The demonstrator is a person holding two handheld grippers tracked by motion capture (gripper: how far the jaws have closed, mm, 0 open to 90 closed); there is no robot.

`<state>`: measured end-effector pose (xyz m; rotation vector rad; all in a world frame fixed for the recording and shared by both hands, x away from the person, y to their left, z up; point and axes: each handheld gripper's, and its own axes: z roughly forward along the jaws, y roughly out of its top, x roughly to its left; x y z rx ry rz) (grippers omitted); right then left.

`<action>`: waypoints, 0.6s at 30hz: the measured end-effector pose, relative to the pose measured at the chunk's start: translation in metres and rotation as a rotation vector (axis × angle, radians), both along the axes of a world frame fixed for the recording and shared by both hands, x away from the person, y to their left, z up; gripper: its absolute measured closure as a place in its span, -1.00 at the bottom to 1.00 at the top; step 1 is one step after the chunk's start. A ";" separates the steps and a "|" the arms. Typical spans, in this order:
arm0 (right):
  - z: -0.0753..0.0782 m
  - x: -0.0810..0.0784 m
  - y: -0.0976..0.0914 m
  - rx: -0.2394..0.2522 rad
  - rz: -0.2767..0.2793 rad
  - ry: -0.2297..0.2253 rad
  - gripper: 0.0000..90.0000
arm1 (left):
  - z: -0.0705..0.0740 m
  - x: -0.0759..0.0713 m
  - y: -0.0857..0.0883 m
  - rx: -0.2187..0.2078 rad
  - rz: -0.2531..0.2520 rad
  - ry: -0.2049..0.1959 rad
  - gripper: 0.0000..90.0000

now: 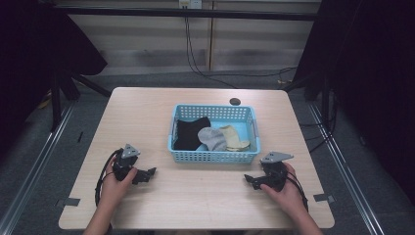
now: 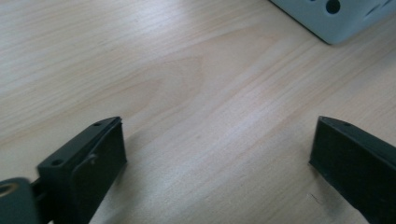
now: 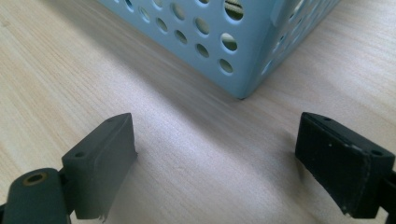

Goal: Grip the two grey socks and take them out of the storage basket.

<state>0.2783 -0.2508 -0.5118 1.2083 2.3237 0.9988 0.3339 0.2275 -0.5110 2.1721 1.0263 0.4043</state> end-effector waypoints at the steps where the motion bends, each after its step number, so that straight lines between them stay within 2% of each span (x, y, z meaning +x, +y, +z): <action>1: 0.000 0.000 0.000 0.001 -0.002 0.000 -0.74 | 0.000 0.000 -0.001 -0.003 -0.004 0.004 -1.00; 9: 0.000 -0.003 -0.001 0.007 -0.016 0.002 -0.70 | 0.000 0.000 -0.001 0.003 -0.008 0.005 -1.00; 12: 0.003 -0.004 0.000 -0.008 -0.006 0.023 -0.68 | 0.000 0.000 -0.001 0.003 -0.008 0.005 -1.00; 13: 0.006 -0.003 0.001 -0.027 0.001 0.050 -0.67 | 0.000 0.000 -0.001 0.003 -0.007 0.005 -1.00; 15: 0.007 -0.003 0.001 -0.030 0.010 0.056 -0.66 | 0.000 0.000 -0.001 0.003 -0.008 0.005 -1.00; 16: 0.009 -0.003 0.003 -0.034 0.026 0.077 -0.66 | 0.000 0.000 -0.001 0.003 -0.007 0.005 -1.00; 18: 0.010 -0.004 0.003 -0.044 0.036 0.083 -0.66 | 0.000 0.000 -0.001 0.003 -0.008 0.005 -1.00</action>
